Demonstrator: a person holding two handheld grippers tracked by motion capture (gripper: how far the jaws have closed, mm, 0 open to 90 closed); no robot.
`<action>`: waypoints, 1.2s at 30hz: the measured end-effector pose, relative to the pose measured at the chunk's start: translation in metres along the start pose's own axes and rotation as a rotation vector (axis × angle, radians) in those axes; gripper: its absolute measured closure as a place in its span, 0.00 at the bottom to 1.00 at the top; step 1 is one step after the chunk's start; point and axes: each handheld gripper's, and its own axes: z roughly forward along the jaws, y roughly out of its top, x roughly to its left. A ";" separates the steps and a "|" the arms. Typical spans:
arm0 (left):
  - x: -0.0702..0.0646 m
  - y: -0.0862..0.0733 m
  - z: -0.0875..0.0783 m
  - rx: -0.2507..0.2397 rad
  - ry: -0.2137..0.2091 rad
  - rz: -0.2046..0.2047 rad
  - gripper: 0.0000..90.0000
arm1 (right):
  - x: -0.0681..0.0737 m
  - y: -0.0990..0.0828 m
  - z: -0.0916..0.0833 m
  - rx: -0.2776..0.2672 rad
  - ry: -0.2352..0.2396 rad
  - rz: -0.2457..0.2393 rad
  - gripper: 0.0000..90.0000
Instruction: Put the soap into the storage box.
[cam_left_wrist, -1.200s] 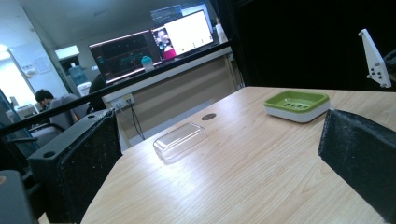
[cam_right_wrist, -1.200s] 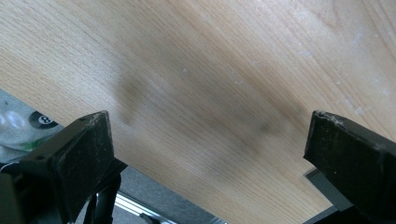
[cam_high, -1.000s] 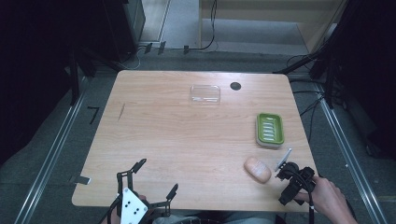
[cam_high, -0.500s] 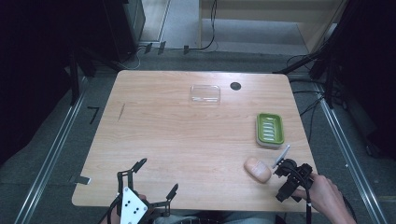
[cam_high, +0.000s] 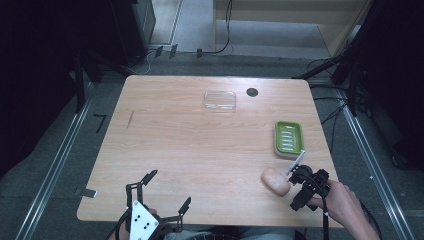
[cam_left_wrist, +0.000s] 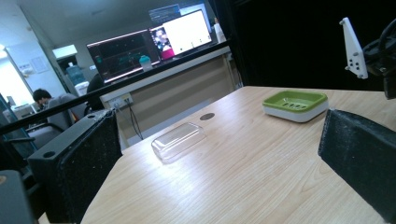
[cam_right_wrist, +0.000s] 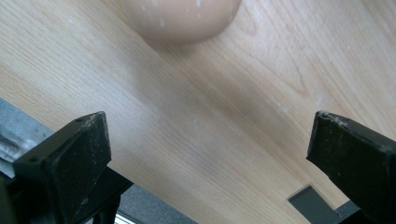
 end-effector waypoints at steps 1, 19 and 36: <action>0.000 0.000 0.000 -0.003 0.000 -0.001 0.00 | 0.001 0.002 0.000 0.002 0.000 0.004 0.00; 0.000 0.000 0.003 -0.007 -0.008 -0.002 0.00 | 0.010 0.022 -0.006 -0.035 0.000 -0.032 0.00; -0.001 0.000 0.003 -0.010 -0.013 0.001 0.00 | 0.013 0.045 -0.006 -0.069 0.014 -0.045 0.00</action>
